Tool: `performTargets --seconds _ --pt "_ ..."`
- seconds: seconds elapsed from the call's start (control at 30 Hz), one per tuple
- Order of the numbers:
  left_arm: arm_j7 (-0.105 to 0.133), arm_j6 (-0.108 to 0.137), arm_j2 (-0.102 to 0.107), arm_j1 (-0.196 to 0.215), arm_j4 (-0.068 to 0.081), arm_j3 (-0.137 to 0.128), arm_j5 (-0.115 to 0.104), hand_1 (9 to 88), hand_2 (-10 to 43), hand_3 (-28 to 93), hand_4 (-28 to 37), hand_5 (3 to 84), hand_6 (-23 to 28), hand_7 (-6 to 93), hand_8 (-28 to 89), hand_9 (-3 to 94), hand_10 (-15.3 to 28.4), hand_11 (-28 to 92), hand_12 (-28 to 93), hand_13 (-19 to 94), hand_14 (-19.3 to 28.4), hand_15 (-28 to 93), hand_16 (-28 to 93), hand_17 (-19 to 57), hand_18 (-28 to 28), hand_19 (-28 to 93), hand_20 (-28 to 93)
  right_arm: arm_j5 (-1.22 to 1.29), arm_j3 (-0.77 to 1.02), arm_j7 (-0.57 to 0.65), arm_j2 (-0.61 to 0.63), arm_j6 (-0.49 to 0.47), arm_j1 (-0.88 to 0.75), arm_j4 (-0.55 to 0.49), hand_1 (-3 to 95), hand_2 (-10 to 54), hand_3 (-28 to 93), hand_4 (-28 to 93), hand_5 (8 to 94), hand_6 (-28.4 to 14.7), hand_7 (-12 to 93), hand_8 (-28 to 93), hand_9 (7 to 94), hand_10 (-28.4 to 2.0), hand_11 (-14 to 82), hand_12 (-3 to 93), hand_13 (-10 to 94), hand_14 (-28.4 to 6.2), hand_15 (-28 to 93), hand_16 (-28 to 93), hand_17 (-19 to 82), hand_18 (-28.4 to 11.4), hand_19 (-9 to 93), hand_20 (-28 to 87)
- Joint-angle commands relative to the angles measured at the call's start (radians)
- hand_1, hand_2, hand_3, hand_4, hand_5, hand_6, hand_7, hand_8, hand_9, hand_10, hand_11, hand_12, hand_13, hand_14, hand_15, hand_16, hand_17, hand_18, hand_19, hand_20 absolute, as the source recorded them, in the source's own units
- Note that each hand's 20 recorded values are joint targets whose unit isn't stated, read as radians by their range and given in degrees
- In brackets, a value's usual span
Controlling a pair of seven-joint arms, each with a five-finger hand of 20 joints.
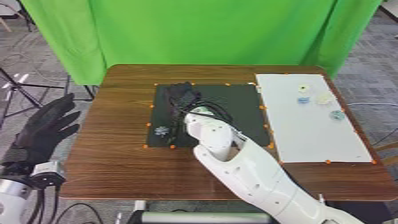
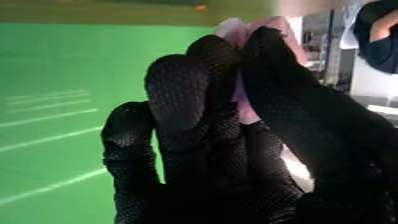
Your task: Arrange flowers
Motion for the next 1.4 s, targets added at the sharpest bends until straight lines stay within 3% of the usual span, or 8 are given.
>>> performTargets --seconds 0.03,0.47,0.67,1.03,1.17,1.27,1.4 --pt "-0.01 -0.007 0.002 -0.002 0.004 0.002 -0.001 24.5 -5.5 69 -27.2 19.3 0.5 23.8 -12 17.4 8.5 10 22 12 11.8 19 6 -11.1 18.3 35 10 -0.039 -0.003 0.038 -0.017 -0.05 -0.004 0.015 45.3 -9.5 82 -28 56.9 1.3 59 2 69.4 -7.5 32.8 52.5 68 -3.8 62 37 28 -18.6 84 54" --pt "-0.016 -0.011 0.004 -0.009 0.007 0.006 -0.002 24.4 -5.5 69 -27.2 19.3 0.5 24.0 -12 17.4 8.5 10 22 12 11.8 19 6 -11.1 18.2 35 10 -0.069 -0.035 0.099 -0.014 0.003 0.003 0.039 43.7 -9.5 81 -28 51.8 0.4 59 3 61.8 -8.2 36.6 51.4 63 -4.5 65 35 26 -18.6 83 55" --pt "-0.016 -0.01 0.004 -0.007 0.006 0.004 -0.002 24.5 -5.4 69 -27.2 19.3 0.5 24.0 -12 17.4 8.5 10 22 12 11.8 19 6 -11.0 18.2 35 10 -0.07 -0.031 0.108 -0.015 -0.02 0.004 0.041 41.5 -9.5 82 -28 49.4 -0.2 57 3 56.4 -9.6 43.5 45.0 60 -5.1 66 32 24 -18.7 82 55" --pt "-0.019 -0.009 0.003 -0.007 0.006 0.006 0.003 24.5 -5.4 69 -27.2 19.3 0.5 24.0 -12 17.5 8.5 10 22 12 11.8 19 6 -11.0 18.2 35 10 -0.073 -0.022 0.122 -0.021 -0.079 0.003 0.038 38.4 -9.5 84 -28 48.9 -0.6 53 1 53.0 -10.8 47.5 39.5 58 -6.7 68 28 22 -19.0 81 55" --pt "-0.016 -0.009 0.006 -0.009 0.008 0.007 0.0 24.5 -5.3 69 -27.2 19.3 0.5 23.9 -12 17.5 8.5 10 22 12 11.8 19 6 -11.0 18.2 35 10 -0.068 -0.018 0.13 -0.023 -0.109 0.005 0.036 36.8 -9.5 85 -28 48.4 -0.7 51 -3 51.0 -11.8 49.5 33.7 56 -7.1 69 25 21 -19.2 80 55" --pt "-0.017 -0.009 0.006 -0.009 0.008 0.006 0.0 24.5 -5.3 69 -27.2 19.3 0.5 23.8 -12 17.4 8.5 10 22 12 11.8 19 6 -11.0 18.2 35 10 -0.072 -0.017 0.13 -0.024 -0.104 0.006 0.043 36.0 -9.5 87 -28 48.0 -1.0 51 -18 49.6 -12.1 48.6 30.3 55 -7.4 70 25 20 -19.2 80 56" --pt "-0.017 -0.006 0.004 -0.008 0.008 0.006 -0.001 24.8 -5.0 69 -27.2 19.3 0.5 23.9 -12 17.4 8.5 10 22 12 11.8 19 6 -10.9 18.2 35 10 -0.079 -0.017 0.134 -0.026 -0.098 0.006 0.044 35.4 -9.5 87 -28 46.0 -1.7 50 -20 47.5 -12.5 46.3 29.1 53 -7.9 71 25 20 -19.3 80 56"
